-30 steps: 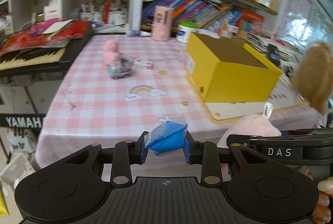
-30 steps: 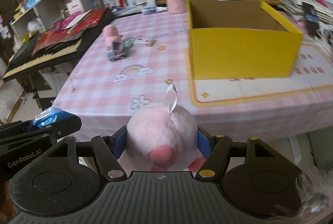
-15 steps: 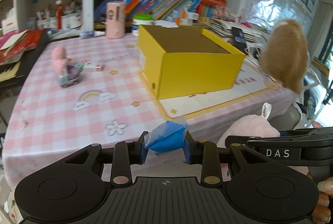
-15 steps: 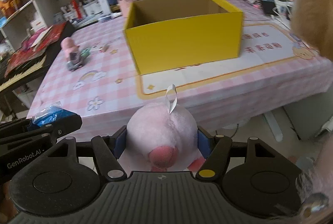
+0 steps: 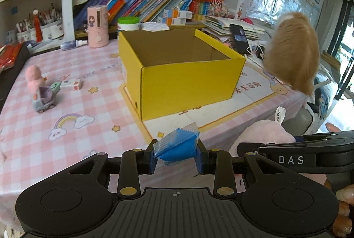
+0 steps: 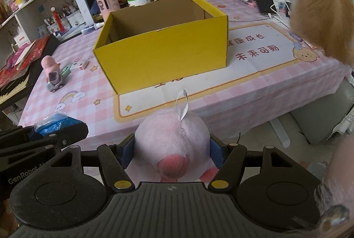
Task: Organize objects
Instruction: 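Carry the plush pig and blue cup in both tools toward the yellow box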
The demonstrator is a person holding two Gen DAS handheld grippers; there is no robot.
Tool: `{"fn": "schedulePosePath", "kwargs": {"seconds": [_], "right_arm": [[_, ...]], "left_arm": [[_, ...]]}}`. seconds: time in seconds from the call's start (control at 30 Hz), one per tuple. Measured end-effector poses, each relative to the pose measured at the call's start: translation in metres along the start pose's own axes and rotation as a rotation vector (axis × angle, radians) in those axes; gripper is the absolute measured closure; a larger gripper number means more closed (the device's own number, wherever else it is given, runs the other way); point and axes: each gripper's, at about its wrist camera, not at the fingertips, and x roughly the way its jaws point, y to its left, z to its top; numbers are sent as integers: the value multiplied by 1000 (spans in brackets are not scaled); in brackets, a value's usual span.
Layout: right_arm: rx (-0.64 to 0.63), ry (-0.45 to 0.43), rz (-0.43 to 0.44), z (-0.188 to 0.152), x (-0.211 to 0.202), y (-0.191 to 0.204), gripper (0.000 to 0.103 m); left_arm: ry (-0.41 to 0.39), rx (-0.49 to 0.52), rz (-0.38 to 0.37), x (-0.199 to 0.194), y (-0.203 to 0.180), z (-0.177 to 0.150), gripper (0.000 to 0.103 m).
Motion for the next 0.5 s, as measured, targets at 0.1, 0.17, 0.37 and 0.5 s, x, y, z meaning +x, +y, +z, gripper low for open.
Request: {"fn": "schedulePosePath", "kwargs": {"seconds": [0.1, 0.17, 0.37, 0.5], "right_arm": [[8, 2, -9, 7, 4, -8, 38], [12, 2, -15, 13, 7, -13, 38], [9, -9, -26, 32, 16, -28, 38], [10, -15, -25, 46, 23, -37, 38]], "left_arm": [[-10, 20, -13, 7, -8, 8, 72], [-17, 38, -23, 13, -14, 15, 72], [-49, 53, -30, 25, -24, 34, 72], [-87, 51, -25, 30, -29, 50, 72]]}}
